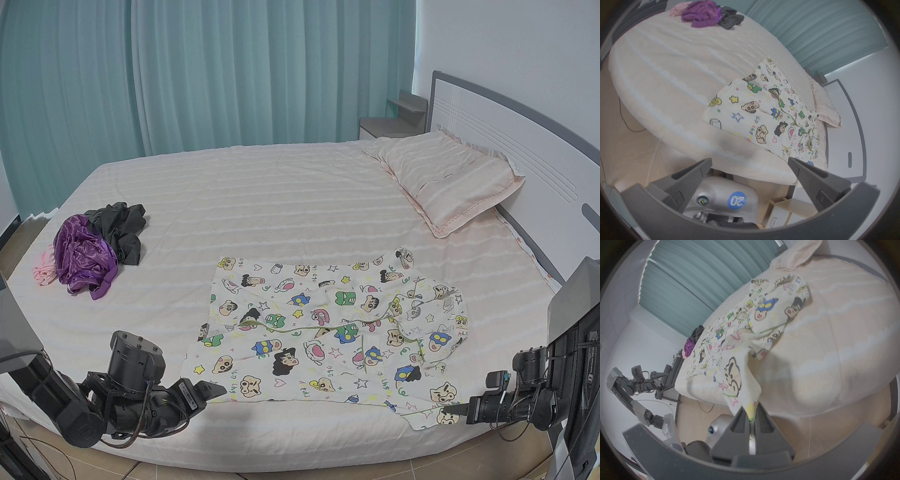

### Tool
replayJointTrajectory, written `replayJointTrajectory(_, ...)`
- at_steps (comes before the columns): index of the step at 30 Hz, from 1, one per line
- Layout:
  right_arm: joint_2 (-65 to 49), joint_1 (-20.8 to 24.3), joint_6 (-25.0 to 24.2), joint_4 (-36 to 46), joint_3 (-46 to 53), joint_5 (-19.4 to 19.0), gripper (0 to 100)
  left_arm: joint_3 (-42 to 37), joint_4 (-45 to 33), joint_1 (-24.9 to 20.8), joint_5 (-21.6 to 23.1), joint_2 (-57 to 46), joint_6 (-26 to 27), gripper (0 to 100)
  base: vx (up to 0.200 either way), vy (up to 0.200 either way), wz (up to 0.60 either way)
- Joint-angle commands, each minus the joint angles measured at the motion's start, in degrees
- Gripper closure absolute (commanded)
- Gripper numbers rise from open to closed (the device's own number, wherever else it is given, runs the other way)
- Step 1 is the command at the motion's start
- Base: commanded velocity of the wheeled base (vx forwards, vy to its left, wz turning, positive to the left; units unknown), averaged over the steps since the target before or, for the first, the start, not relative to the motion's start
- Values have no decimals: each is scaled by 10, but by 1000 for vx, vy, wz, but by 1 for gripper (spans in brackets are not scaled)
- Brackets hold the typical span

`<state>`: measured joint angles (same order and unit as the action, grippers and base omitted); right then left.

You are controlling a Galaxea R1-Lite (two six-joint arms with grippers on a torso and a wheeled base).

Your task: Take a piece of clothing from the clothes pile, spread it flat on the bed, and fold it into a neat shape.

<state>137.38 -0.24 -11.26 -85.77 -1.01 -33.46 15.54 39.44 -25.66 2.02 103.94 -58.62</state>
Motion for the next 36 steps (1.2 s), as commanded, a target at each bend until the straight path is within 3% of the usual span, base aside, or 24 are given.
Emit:
replayJointTrajectory(1, -77, -23, 6, 79, 10, -27, 100, -6, -2, 38, -5, -6, 54, 0, 0, 0, 0)
replayJointTrajectory(6, -152, -31, 8, 138, 10, -33, 100, 8, -5, 90, 0, 12, 107, 0, 0, 0, 0)
replayJointTrajectory(11, -166, -43, 17, 160, 10, -32, 100, 12, -4, 91, 3, 33, 112, 0, 0, 0, 0)
replayJointTrajectory(20, -168, -65, 172, 281, 10, -23, 100, 19, 3, 83, 9, 96, 114, 0, 0, 0, 0)
replayJointTrajectory(32, -174, -51, 178, 286, 10, -22, 100, 95, 45, 79, 10, 180, 134, 0, 0, 0, 0)
replayJointTrajectory(34, -174, -47, 177, 286, 10, -22, 100, 99, 45, 79, 13, 195, 164, 0, 0, 0, 0)
replayJointTrajectory(35, -174, -47, 177, 286, 10, -22, 100, 99, 47, 79, 11, 205, 206, 0, 0, 0, 0)
replayJointTrajectory(36, -174, -47, 177, 286, 10, -22, 100, 99, 47, 79, 11, 205, 206, 0, 0, 0, 0)
